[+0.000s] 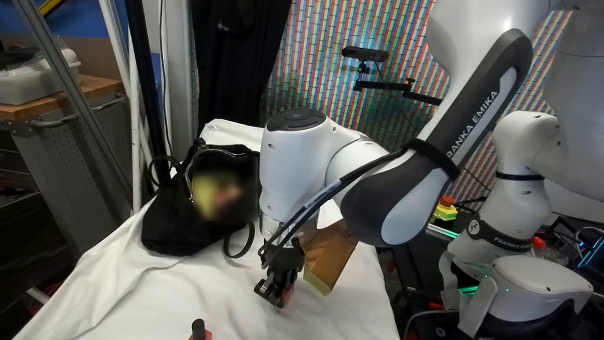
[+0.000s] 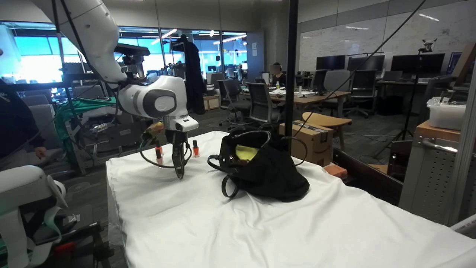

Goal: Pick up the nail polish and put them in the bag

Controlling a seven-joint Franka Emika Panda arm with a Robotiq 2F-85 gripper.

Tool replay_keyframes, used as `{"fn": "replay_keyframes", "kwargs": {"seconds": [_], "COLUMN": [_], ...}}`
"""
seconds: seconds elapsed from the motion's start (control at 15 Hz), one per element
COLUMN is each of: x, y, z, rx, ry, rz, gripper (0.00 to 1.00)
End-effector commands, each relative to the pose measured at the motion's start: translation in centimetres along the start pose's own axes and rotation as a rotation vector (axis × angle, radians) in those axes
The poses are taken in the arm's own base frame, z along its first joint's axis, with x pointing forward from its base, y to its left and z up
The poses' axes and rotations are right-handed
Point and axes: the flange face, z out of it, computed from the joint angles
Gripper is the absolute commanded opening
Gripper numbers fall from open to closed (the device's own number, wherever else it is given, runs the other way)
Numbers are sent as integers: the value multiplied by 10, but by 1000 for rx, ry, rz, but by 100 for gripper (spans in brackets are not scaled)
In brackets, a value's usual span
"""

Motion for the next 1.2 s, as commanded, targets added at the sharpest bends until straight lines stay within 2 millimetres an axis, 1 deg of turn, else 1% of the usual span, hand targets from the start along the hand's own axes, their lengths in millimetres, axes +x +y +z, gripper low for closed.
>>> {"fn": "replay_keyframes", "kwargs": {"seconds": [0.0,0.2,0.33,0.67,1.0,1.13], "x": [16,37,57,117,165,181], "y": [-1,5,14,47,67,71], "z": [-27,-46,-61,-102,-133,-140], "rx": [-39,-49,-56,-80,-86,-82], "ry": [37,50,58,130,180,187], "rz": [34,52,59,74,57,40], "gripper": [15,15,15,15,15,15]}}
